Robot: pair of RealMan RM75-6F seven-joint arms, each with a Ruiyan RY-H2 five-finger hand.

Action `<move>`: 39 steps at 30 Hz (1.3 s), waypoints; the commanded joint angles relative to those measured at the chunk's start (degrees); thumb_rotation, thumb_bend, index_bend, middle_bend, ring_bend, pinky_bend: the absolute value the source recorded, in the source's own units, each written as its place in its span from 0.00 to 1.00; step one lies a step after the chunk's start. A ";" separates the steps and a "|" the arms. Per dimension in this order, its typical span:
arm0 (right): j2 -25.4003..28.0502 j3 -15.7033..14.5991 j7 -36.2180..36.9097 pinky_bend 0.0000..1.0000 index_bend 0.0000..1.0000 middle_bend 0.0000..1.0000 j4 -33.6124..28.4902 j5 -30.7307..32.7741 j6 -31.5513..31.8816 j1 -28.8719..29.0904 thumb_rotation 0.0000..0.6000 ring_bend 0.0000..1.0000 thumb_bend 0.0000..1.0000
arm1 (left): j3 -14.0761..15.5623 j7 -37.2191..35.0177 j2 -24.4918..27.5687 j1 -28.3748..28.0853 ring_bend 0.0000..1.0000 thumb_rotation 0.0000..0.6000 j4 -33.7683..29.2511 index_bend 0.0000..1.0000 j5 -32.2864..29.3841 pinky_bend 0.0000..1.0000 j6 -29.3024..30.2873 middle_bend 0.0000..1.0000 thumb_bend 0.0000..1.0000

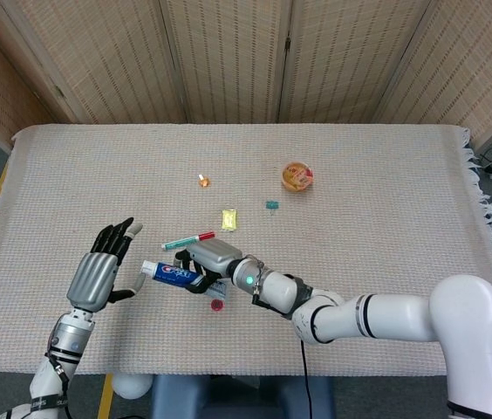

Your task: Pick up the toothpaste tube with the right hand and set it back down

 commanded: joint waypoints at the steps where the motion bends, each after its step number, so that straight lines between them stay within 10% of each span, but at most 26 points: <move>1: -0.09 -0.26 -0.04 0.57 0.71 0.64 0.10 0.12 -0.20 0.30 1.00 0.71 0.66 | 0.06 0.09 0.06 -0.25 0.00 1.00 0.11 0.00 -0.37 0.00 -0.44 0.00 0.53; 22: -0.94 -1.86 0.56 0.57 0.71 0.64 0.96 0.10 -1.27 1.15 1.00 0.70 0.66 | -0.05 -0.07 0.00 -0.96 0.00 1.00 0.37 0.00 -2.06 0.00 -0.84 0.00 0.69; 39: 3.71 -2.11 1.90 0.57 0.71 0.64 0.20 -4.03 -4.36 -0.75 1.00 0.71 0.68 | 0.41 0.62 1.87 0.09 0.00 1.00 -0.46 0.00 -3.05 0.00 0.65 0.00 0.57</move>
